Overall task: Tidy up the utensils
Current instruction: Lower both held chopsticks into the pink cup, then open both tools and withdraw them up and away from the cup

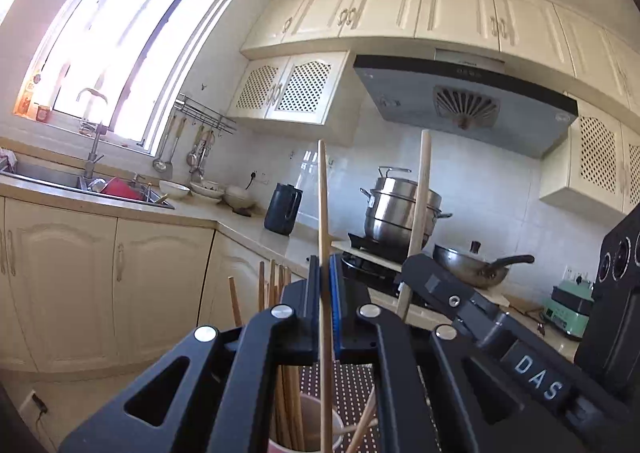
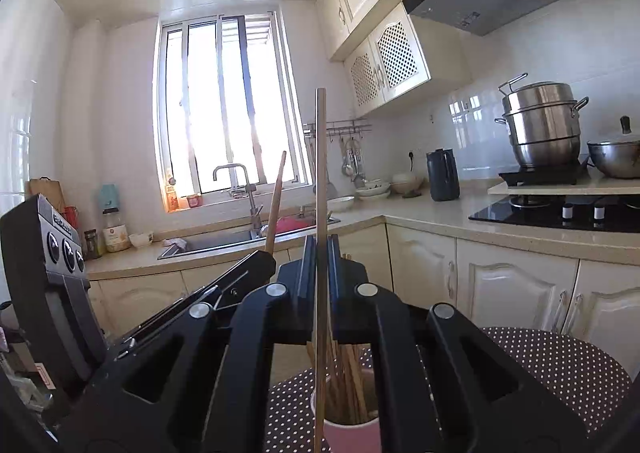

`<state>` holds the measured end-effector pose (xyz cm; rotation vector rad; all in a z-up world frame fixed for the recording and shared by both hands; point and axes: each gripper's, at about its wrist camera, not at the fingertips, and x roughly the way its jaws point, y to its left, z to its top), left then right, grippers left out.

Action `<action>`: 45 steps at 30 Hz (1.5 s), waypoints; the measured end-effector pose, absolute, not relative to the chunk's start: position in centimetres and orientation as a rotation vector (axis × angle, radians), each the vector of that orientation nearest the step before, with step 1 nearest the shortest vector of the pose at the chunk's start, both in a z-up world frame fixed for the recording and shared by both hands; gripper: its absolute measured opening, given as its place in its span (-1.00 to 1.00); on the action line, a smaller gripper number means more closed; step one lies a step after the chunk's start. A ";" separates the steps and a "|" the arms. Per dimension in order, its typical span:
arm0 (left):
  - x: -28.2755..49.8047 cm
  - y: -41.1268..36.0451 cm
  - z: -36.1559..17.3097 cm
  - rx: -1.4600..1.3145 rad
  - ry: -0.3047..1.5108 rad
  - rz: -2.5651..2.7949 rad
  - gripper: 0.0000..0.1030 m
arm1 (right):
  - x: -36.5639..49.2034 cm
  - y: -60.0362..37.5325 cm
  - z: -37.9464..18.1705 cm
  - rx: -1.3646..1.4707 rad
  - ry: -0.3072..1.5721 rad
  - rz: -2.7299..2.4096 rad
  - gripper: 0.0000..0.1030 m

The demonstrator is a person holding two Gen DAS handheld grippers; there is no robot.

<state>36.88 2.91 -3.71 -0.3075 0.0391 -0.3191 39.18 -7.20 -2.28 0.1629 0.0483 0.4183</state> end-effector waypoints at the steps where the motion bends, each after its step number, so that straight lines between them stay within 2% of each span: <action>1: 37.6 2.9 -4.0 -0.318 0.039 -0.318 -0.91 | 39.6 -7.1 -2.5 0.157 0.033 0.413 -0.89; 17: 42.8 2.1 -8.7 -0.341 0.071 -0.297 -0.91 | 40.8 -7.2 -4.9 0.062 -0.045 0.433 -0.88; 35: 42.2 1.5 -8.0 -0.280 -0.109 -0.217 -0.91 | 39.6 -7.7 -5.6 0.056 -0.081 0.446 -0.88; 45: 42.3 1.1 -8.9 -0.255 -0.047 -0.234 -0.90 | 40.0 -7.5 -5.3 0.051 -0.075 0.425 -0.87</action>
